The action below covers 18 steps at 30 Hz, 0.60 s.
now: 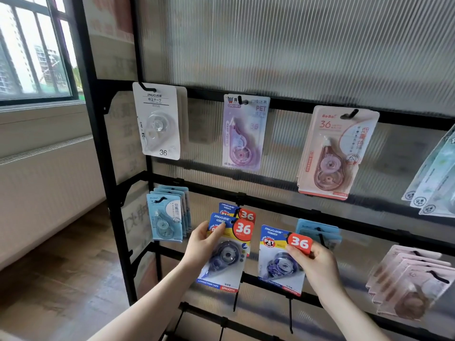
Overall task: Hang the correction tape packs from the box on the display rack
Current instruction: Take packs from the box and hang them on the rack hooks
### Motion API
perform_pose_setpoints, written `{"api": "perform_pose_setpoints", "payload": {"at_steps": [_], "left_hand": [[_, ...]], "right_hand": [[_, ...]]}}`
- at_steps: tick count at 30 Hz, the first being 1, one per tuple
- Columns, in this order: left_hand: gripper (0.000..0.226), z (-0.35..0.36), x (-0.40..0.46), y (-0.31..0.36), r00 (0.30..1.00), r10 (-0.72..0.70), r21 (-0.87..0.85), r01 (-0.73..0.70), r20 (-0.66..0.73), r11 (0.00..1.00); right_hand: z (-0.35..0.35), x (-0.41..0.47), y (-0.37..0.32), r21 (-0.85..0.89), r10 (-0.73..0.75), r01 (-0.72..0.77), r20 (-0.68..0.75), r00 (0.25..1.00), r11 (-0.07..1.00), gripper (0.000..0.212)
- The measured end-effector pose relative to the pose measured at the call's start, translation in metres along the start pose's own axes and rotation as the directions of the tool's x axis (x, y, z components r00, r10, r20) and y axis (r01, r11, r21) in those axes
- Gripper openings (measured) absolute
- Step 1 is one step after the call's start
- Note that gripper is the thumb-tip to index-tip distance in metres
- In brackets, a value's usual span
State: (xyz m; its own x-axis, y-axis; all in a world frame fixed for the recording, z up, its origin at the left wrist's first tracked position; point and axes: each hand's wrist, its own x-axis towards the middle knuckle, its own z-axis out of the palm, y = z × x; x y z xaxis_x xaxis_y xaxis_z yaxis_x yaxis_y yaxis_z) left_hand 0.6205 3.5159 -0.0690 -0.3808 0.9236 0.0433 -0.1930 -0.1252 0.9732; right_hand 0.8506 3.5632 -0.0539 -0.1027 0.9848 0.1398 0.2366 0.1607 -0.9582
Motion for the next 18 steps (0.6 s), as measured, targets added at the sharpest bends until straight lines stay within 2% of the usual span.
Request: {"api": "perform_pose_setpoints", "payload": {"at_steps": [5, 14, 18], "left_hand": [[0.012, 0.005, 0.012, -0.004, 0.998, 0.043, 0.124, -0.037, -0.041, 0.992], [0.022, 0.003, 0.039, -0.008, 0.995, 0.081, 0.325, -0.056, -0.065, 0.944], [0.016, -0.002, 0.039, -0.005, 0.966, 0.203, 0.467, -0.107, -0.160, 0.878]], "right_hand": [[-0.002, 0.003, 0.002, -0.018, -0.013, 0.013, -0.005, 1.000, 1.000, 0.009], [-0.006, 0.000, -0.002, 0.029, -0.030, 0.030, 0.008, 1.000, 0.999, 0.007], [-0.003, 0.001, -0.002, 0.022, -0.035, 0.034, 0.005, 0.999, 0.999, 0.008]]}}
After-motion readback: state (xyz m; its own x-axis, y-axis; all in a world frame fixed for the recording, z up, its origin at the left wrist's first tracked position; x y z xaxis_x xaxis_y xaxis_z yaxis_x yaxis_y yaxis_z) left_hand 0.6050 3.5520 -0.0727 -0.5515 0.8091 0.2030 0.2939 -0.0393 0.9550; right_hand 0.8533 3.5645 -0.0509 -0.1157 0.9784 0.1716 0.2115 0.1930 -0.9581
